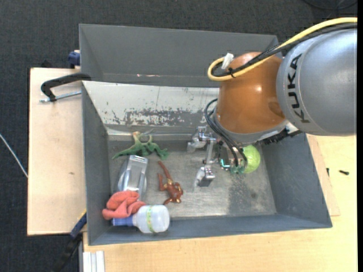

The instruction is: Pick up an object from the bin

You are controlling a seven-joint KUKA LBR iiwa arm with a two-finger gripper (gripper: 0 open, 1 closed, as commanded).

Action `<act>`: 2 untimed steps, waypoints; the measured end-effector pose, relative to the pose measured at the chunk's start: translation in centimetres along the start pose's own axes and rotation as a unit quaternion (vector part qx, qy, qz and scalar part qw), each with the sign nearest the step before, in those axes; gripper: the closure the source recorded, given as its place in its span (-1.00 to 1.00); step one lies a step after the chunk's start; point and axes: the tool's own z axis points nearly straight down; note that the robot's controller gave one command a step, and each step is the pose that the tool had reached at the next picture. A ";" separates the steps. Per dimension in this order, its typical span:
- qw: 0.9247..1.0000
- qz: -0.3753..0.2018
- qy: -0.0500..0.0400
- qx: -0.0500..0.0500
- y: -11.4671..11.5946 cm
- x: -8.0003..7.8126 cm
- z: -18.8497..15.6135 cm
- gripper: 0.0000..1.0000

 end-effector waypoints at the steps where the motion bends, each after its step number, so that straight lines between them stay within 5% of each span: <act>1: 1.000 0.000 0.000 0.000 0.1 0.0 0.0 -1.00; 2: 0.999 -0.038 0.000 -0.001 4.1 -0.1 0.3 -1.00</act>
Offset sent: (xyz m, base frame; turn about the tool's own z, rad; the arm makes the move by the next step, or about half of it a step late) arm 0.0066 -0.0204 0.0356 -0.2783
